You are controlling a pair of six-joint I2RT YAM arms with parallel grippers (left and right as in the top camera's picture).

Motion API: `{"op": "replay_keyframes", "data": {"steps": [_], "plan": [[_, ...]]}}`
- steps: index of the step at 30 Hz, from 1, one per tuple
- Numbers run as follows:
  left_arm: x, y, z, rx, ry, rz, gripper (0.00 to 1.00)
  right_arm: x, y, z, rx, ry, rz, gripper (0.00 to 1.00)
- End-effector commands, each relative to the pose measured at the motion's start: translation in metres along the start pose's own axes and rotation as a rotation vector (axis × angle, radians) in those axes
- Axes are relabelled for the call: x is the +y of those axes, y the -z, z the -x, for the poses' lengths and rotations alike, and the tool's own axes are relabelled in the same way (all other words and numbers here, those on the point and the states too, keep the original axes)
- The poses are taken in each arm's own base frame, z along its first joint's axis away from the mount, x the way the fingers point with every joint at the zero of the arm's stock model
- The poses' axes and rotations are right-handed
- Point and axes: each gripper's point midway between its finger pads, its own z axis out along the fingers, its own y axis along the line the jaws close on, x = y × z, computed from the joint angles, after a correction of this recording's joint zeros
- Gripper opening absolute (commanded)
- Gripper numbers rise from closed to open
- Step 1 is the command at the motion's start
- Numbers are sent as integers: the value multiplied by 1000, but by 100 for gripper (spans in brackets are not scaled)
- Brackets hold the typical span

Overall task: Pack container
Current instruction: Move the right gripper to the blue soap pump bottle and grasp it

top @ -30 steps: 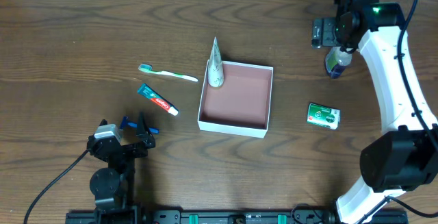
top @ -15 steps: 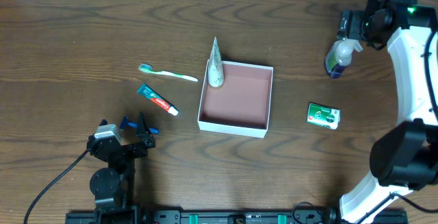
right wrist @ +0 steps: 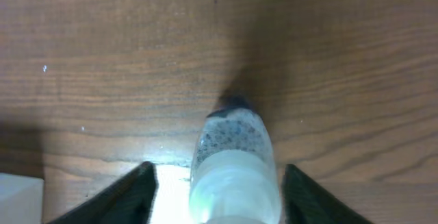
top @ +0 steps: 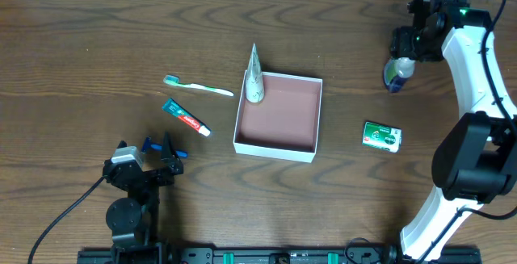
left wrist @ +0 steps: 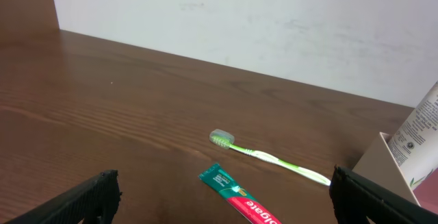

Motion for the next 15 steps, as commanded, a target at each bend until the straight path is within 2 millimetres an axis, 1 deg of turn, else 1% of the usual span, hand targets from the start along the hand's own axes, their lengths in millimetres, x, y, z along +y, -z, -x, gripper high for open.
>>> {"op": "replay_keyframes", "data": {"steps": [1,5,6,12,15], "plan": [[1,-1,-15,41,7,-6,98,3,-4,-2,10,3,11,47],[1,-1,-15,41,7,-6,98,3,-4,-4,17,2,11,33],[1,-1,-15,41,7,-6,98,3,-4,-4,18,1,11,31],[1,-1,-15,41,7,-6,98,4,-3,-5,21,1,12,28],[1,-1,-15,41,7,-6,98,5,3,-5,15,3,13,27]]}}
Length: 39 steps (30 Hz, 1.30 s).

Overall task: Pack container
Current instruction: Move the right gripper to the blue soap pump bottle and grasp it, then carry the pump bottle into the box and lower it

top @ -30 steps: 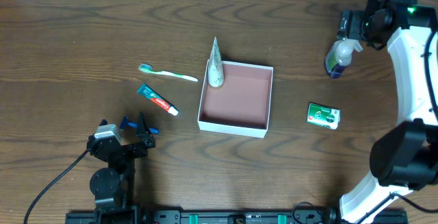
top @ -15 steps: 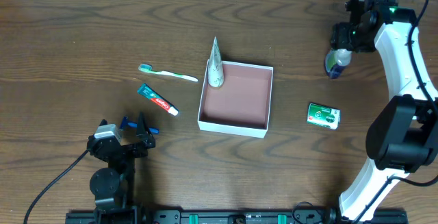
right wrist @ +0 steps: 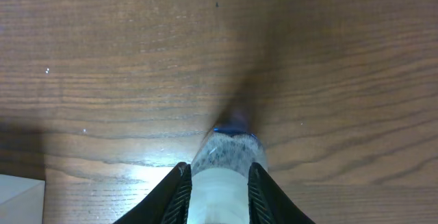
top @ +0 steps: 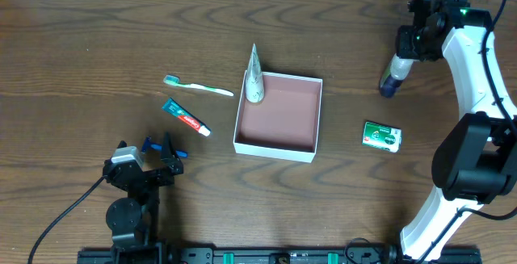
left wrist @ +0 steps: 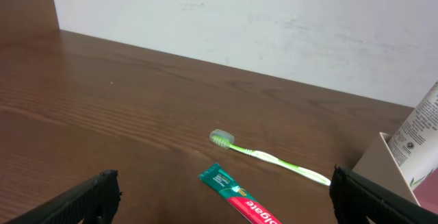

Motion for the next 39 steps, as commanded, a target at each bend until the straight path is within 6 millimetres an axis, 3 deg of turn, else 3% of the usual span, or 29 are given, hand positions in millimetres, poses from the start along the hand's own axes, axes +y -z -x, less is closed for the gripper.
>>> {"op": "replay_keyframes", "data": {"steps": [1,5,10,18,21,25,29,34,39], "plan": [[1,-1,-15,41,7,-6,98,5,6,-5,12,5,14,27],[1,-1,-15,41,7,-6,98,11,30,4,-44,13,25,26],[1,-1,-15,41,7,-6,98,34,81,16,-153,44,103,26],[1,-1,-15,41,7,-6,98,113,171,15,-331,192,268,26],[1,-1,-15,41,7,-7,98,151,190,7,-361,270,319,26],[1,-1,-15,41,7,-6,98,200,196,-6,-363,356,379,26],[1,-1,-15,41,7,-6,98,234,192,-14,-362,399,383,26],[1,-1,-15,41,7,-6,98,266,177,-21,-338,429,411,26],[1,-1,-15,41,7,-6,98,284,147,-26,-281,425,420,24]]}}
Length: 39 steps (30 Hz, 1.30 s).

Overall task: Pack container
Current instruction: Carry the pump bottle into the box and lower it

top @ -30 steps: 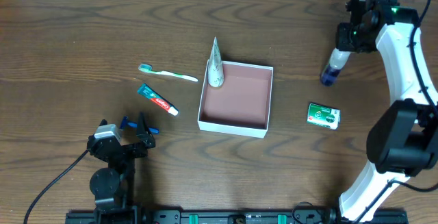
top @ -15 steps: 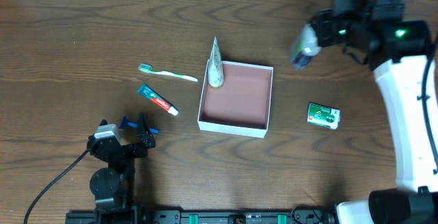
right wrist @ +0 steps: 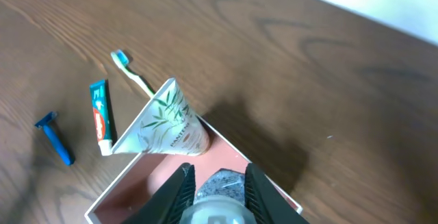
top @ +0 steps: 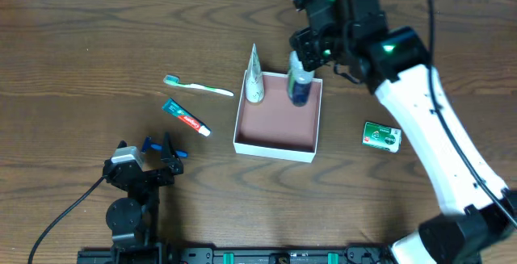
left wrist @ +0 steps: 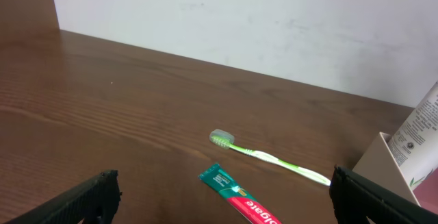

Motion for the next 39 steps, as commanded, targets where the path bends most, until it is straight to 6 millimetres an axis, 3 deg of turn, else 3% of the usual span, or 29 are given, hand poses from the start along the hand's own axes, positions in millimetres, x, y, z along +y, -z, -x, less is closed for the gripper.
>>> {"op": "replay_keyframes", "data": {"steps": [1,6,14,39], "plan": [[1,-1,-16,42,7,-6,98,4,-19,0,14,-36,2,24],[1,-1,-16,42,7,-6,98,6,-52,-9,54,-59,9,22],[1,-1,-16,42,7,-6,98,9,-79,-11,59,-93,18,21],[1,-1,-16,42,7,-6,98,14,-93,-11,51,-6,-28,23]]}}
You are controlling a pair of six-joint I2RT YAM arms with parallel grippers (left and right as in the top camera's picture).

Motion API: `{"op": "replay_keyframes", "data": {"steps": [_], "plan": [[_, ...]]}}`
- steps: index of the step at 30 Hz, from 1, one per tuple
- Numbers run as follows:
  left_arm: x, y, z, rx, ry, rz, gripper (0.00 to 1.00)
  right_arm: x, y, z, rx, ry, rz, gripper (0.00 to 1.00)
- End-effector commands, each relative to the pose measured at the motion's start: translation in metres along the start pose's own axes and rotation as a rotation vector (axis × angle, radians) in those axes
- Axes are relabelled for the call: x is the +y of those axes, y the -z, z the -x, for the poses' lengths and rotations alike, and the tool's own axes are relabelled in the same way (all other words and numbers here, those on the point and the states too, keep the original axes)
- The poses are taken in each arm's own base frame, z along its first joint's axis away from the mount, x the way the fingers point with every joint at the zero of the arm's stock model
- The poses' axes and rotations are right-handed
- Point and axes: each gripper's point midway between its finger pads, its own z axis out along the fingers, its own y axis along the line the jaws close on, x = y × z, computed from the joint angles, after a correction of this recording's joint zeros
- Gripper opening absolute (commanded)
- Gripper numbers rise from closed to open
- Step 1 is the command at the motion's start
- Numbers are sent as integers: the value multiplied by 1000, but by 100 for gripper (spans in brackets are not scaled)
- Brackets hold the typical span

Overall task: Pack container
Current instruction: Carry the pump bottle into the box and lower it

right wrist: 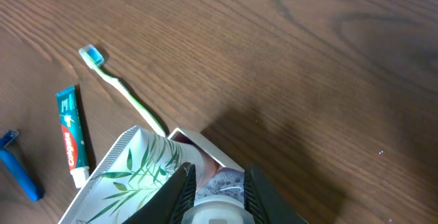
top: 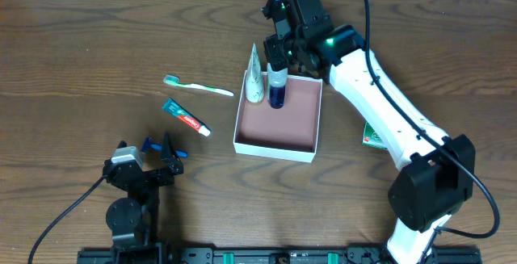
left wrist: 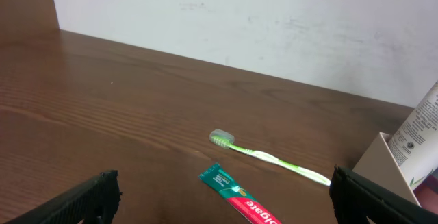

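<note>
A white box (top: 308, 149) with a pink floor sits mid-table. A leaf-printed tube (top: 254, 77) leans in its back left corner (right wrist: 140, 169). My right gripper (top: 279, 60) is shut on a clear bottle with a blue base (top: 277, 93), held upright inside the box's back left part, right beside the tube; the bottle's cap (right wrist: 215, 210) shows between the fingers. My left gripper (left wrist: 219, 203) rests open near the table's front left, holding nothing. Left of the box lie a green toothbrush (top: 198, 86), a toothpaste tube (top: 186, 118) and a blue razor (top: 159, 145).
A green soap packet (top: 380, 137) lies right of the box, partly under my right arm. The same toothbrush (left wrist: 267, 157) and toothpaste (left wrist: 239, 200) lie ahead of the left wrist camera, with the box corner (left wrist: 387, 162) at its right.
My right gripper has carried the bottle from the box's back middle to its back left, close against the leaf-printed tube. The left arm has not moved.
My right gripper stood open around the bottle at the table's far right. Then it was shut on the bottle there. Later it held the bottle over the back of the box, and now holds it lower in the back left part.
</note>
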Motion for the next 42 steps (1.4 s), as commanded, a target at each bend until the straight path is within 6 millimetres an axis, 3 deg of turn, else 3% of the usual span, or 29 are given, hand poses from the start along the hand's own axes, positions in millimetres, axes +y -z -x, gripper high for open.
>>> {"op": "replay_keyframes", "data": {"steps": [1,9,27,34,42], "plan": [[1,-1,-15,41,7,-6,98,7,2,7,-25,43,-12,23],[1,-1,-15,41,7,-7,98,14,-5,2,-9,58,-14,23],[1,-1,-15,41,7,-6,98,5,-30,-18,47,77,-61,22],[1,-1,-15,41,7,-6,98,4,-30,-18,46,86,-68,39],[1,-1,-15,41,7,-6,98,3,-30,-16,39,92,-68,43]]}}
